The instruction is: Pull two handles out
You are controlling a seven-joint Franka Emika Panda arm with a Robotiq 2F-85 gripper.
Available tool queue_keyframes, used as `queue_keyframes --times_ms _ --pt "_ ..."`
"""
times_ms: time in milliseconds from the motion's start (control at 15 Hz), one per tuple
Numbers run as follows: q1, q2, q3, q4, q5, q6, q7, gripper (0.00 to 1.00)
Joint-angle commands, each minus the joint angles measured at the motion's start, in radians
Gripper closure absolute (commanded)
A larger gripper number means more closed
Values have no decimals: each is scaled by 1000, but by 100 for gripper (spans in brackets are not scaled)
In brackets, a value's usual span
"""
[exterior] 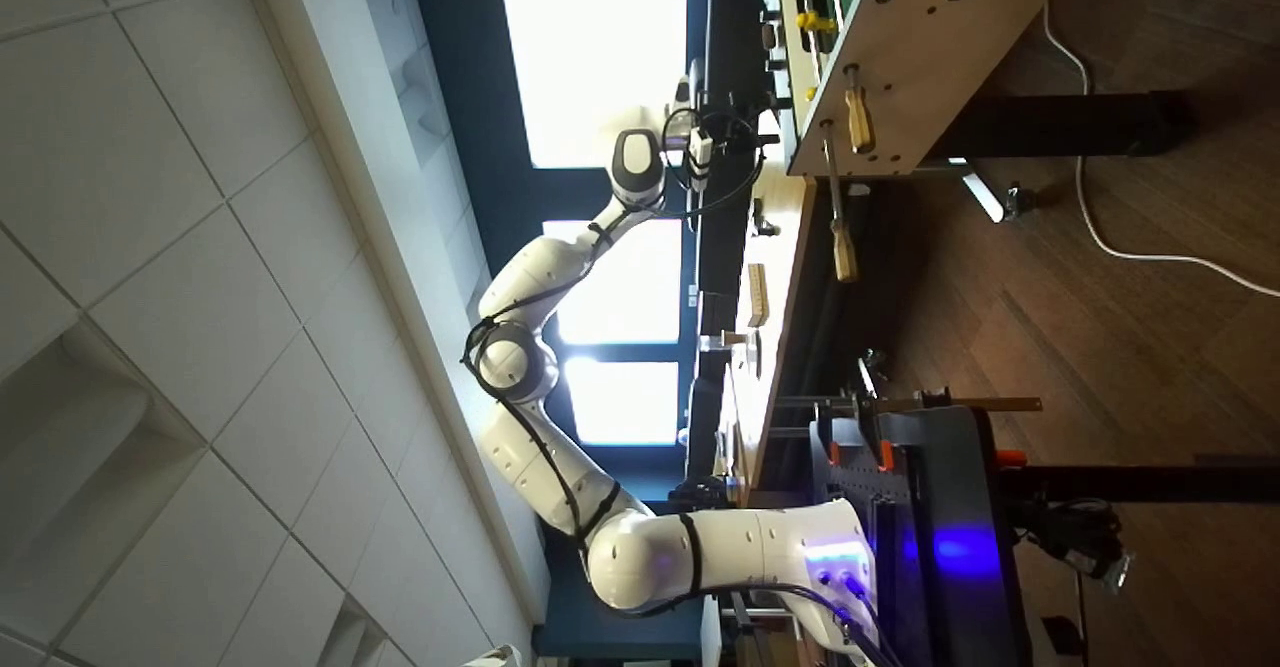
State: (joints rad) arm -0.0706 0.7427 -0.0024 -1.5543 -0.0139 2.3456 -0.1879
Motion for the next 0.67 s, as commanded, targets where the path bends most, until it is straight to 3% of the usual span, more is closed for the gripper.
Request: queue_keyframes --times_ms 0,600 --pt "-8 69 -11 149 -4 -101 26 0" --pt "-35 190 -11 285 1 -193 14 0"
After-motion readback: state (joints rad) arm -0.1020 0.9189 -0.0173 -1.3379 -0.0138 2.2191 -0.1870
